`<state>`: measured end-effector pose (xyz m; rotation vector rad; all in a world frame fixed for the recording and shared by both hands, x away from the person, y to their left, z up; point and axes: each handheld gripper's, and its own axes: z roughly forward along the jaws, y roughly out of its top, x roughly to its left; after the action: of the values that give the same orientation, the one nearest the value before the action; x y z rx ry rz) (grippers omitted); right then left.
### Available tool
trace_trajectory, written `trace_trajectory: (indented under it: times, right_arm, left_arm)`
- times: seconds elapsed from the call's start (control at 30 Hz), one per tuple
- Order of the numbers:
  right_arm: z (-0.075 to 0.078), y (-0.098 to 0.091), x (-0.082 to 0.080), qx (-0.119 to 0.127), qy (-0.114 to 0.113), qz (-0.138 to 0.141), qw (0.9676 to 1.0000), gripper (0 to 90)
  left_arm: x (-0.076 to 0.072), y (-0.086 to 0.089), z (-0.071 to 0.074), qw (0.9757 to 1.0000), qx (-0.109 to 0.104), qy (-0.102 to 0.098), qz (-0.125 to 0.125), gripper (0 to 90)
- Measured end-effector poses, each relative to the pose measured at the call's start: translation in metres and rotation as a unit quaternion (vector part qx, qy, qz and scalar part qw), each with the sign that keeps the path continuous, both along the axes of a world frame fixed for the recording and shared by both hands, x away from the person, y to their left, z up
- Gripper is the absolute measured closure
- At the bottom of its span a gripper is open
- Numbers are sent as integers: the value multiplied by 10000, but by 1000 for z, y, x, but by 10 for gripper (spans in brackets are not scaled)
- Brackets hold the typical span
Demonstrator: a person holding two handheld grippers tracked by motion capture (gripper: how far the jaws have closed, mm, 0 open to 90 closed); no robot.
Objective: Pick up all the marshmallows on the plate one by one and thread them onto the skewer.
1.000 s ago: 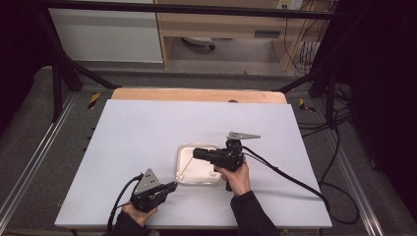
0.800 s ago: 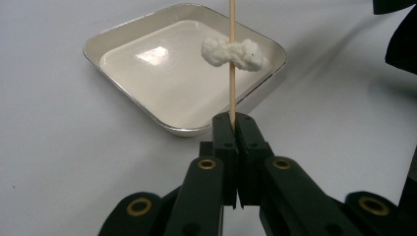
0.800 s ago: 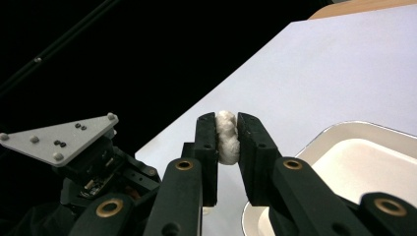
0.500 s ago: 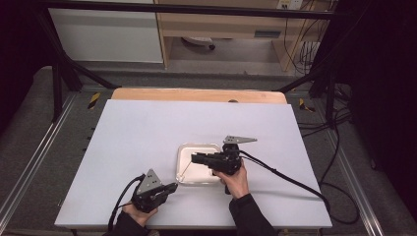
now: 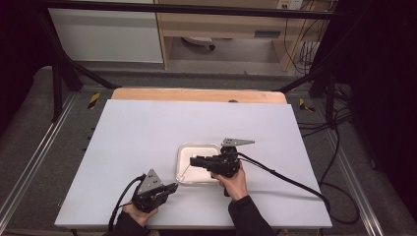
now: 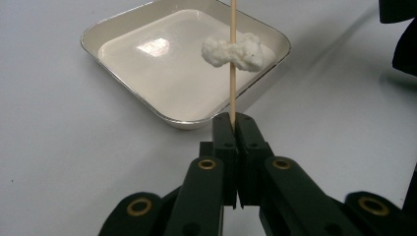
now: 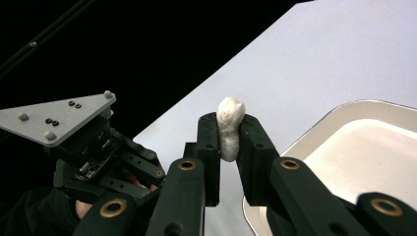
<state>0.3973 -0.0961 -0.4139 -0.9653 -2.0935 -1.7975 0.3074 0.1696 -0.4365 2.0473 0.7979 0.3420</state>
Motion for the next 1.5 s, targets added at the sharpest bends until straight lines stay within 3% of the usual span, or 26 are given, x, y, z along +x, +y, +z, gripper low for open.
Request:
trace_trajectory:
  times: [0.33, 0.43, 0.7, 0.77, 0.83, 0.93, 1.17, 1.5]
  right_arm:
    - [-1, 0, -1, -38, 11, 50, 10000, 814]
    - [0, 0, -1, -89, -10, 67, 9999, 804]
    - [7, -4, -1, -144, -192, -160, 9996, 453]
    - [11, -7, -1, -106, -278, -237, 9993, 430]
    - [16, -9, 0, -31, -375, -320, 9988, 459]
    - [20, -12, 2, 71, -400, -377, 9985, 570]
    - [14, -9, 5, 4, -299, -347, 9990, 792]
    - [9, -4, -2, 152, -302, -273, 9991, 830]
  left_arm:
    - [0, -1, 0, 10000, 55, -17, -15, 886]
    - [0, -1, -1, 10000, -17, -3, -42, 886]
    - [1, 1, 0, 9999, -167, 26, -17, 885]
    - [1, 1, 0, 9998, -186, 27, -14, 885]
    - [1, 1, 0, 9998, -171, 24, -31, 885]
    - [0, 0, 0, 9998, -184, 20, -64, 885]
    - [0, -1, 0, 9999, -144, 10, -83, 885]
    - [0, -3, -2, 9999, -47, 101, -50, 886]
